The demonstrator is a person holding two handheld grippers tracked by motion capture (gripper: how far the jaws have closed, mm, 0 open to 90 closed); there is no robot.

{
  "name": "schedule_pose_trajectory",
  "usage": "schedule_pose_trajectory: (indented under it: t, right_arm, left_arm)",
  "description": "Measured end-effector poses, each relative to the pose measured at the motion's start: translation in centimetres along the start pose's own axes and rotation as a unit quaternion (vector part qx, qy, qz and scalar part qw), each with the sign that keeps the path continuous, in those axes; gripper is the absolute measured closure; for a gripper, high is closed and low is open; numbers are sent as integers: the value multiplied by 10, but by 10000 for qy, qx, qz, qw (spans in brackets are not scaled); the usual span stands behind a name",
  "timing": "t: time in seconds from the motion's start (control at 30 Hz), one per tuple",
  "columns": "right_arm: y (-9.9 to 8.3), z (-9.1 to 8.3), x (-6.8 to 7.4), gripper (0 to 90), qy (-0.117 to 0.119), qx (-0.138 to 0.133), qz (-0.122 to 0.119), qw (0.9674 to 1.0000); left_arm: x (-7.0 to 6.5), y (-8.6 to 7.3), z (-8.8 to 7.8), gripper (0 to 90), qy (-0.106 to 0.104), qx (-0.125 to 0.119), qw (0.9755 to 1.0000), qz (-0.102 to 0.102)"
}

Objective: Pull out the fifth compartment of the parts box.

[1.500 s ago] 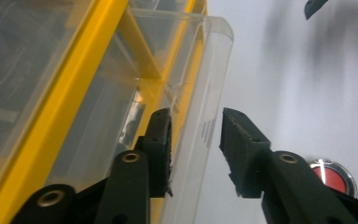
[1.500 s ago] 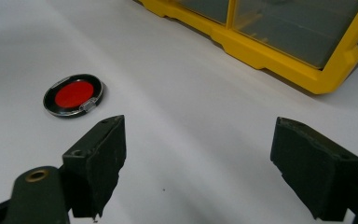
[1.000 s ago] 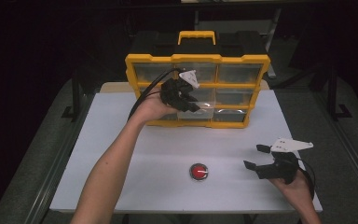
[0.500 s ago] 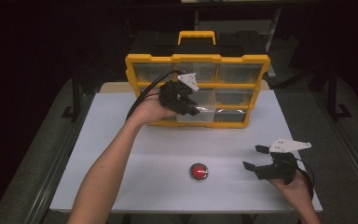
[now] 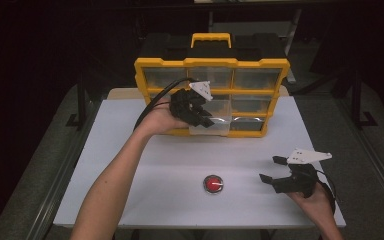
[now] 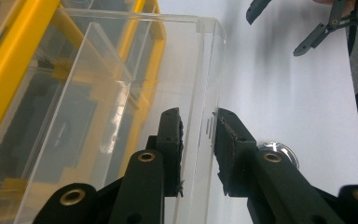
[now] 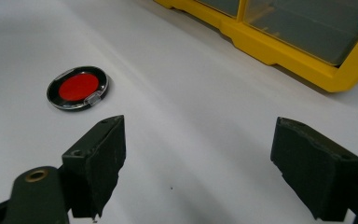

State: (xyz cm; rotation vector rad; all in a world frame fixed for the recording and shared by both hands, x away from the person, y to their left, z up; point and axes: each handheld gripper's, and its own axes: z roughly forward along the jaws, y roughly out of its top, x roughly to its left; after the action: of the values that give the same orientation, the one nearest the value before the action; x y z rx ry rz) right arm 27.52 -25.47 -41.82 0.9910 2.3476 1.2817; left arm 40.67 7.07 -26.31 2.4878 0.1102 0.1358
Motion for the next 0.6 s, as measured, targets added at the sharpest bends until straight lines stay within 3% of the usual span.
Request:
schedule_pose_trajectory:
  t: [0.37,0.43,0.6]
  right_arm:
    - [0,0,1,168,7,24,11,10000]
    - [0,1,1,168,13,37,5,10000]
    - [0,3,1,168,39,48,6,10000]
  left_arm:
    - [-7,-2,0,738,-125,-26,9999,45]
    - [-5,-3,-1,737,-195,-66,9998,-34]
    - [-7,-5,1,733,-179,-46,9998,9]
